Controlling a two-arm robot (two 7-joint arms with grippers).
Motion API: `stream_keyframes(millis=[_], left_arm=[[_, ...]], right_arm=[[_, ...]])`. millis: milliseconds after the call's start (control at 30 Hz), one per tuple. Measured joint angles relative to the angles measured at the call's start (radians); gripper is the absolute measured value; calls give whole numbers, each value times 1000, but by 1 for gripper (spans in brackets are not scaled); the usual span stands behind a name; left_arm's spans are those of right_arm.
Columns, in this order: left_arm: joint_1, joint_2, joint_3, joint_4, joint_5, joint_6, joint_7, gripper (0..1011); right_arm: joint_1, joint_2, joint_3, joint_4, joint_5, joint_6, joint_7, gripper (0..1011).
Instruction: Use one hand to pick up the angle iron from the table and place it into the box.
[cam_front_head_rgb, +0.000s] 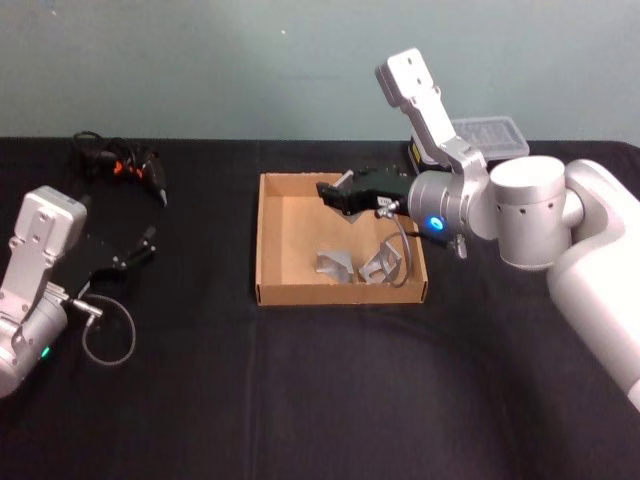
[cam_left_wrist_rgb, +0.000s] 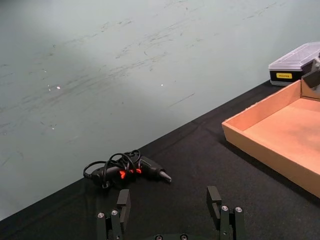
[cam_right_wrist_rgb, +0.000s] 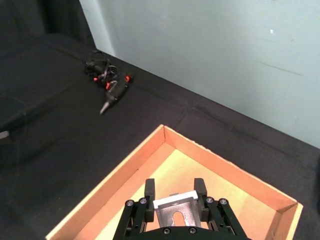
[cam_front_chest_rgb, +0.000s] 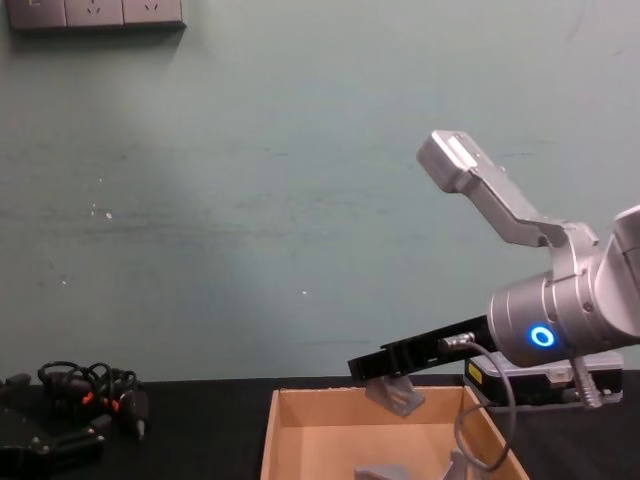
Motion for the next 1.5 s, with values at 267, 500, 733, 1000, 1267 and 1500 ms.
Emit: stream_keyframes(millis=[267,500,733,1000,1267,1500], left_arm=[[0,0,0,0,0,0,0,1000],[0,0,0,0,0,0,0,1000],[0,0,0,0,0,0,0,1000],[0,0,0,0,0,0,0,1000],[0,0,0,0,0,0,0,1000],[0,0,0,0,0,0,0,1000]], right_arm=[[49,-41,-4,107,-27,7,4,473],[67,-55,-17,153,-57,36,13,473],[72,-54,-25,168,-83,65,25,473],[66,-51,-20,171,-103,73,34,473],[50,-47,-3,159,-121,65,33,509],[46,-48,8,159,-135,45,42,705]])
